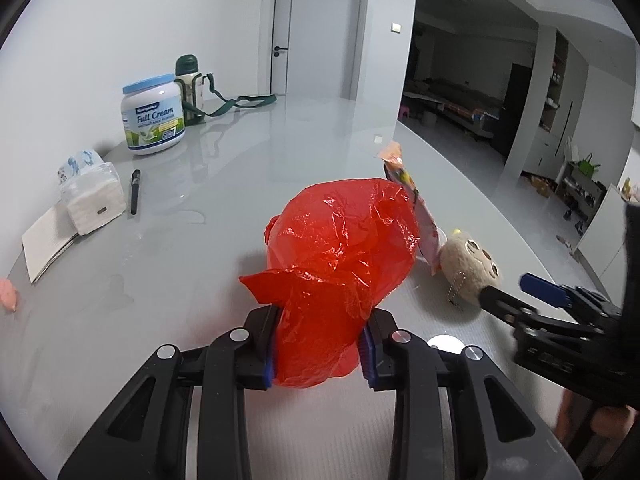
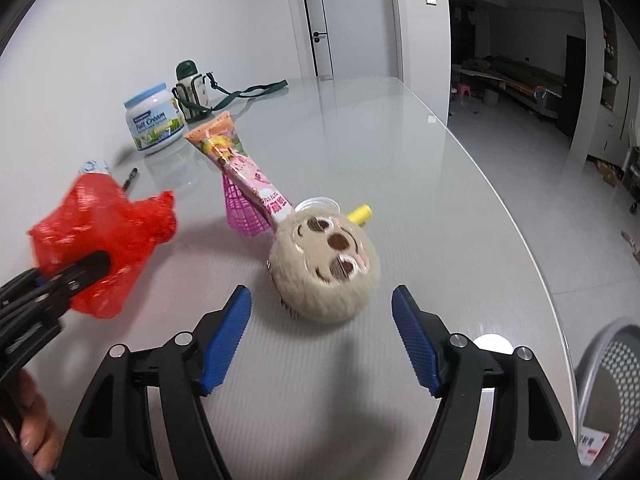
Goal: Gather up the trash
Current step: 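Hold the red bag in the left tool while the right grasps the plush sloth, then carry the bag with the left tool while the right carries the sloth to the basket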
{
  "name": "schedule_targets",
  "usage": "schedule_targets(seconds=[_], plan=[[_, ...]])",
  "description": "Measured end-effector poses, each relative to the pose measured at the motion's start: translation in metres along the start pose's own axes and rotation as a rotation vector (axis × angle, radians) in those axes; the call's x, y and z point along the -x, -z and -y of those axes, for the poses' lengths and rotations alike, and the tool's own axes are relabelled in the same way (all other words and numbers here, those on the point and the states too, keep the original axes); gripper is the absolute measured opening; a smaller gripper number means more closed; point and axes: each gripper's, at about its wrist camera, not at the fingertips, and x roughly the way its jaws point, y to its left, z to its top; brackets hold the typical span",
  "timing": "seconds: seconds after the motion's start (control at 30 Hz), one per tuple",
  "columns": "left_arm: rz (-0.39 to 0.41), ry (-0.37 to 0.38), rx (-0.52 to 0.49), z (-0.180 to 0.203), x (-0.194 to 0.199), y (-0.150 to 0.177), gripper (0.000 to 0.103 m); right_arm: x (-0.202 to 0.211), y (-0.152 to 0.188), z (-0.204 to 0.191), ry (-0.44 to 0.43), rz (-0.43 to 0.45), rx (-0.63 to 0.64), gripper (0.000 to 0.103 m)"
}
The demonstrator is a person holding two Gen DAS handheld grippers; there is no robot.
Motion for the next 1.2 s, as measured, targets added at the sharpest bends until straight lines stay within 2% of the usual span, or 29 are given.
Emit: schedule_targets(seconds=[0.27,0.47,0.53,0.63,0.87,1.2], plan=[[-0.002,0.013,0.012,-0.002,0.003,0.0,0.031,-0.034,-0.016,-0.002,0.021,-0.06,0.009,0.071],[-0.005,0.022,0.013,-0.002,0.003,-0.001,0.031,-0.038,-0.019,0.001,0.012,-0.064,-0.004,0.069],[-0.007,0.024,0.013,-0.003,0.002,-0.001,0.031,-0.034,-0.017,0.001,0.006,-0.053,-0.009,0.064],[-0.006,0.024,0.012,-0.004,0.001,-0.001,0.031,-0.028,-0.013,0.004,-0.003,-0.043,-0.022,0.061],[-0.01,0.036,-0.003,-0.001,0.0,0.0,0.031,0.002,0.01,0.005,0.004,-0.002,-0.054,0.06],[-0.007,0.066,-0.057,0.013,0.005,0.004,0.031,0.045,0.045,0.011,0.031,0.009,-0.1,0.06]])
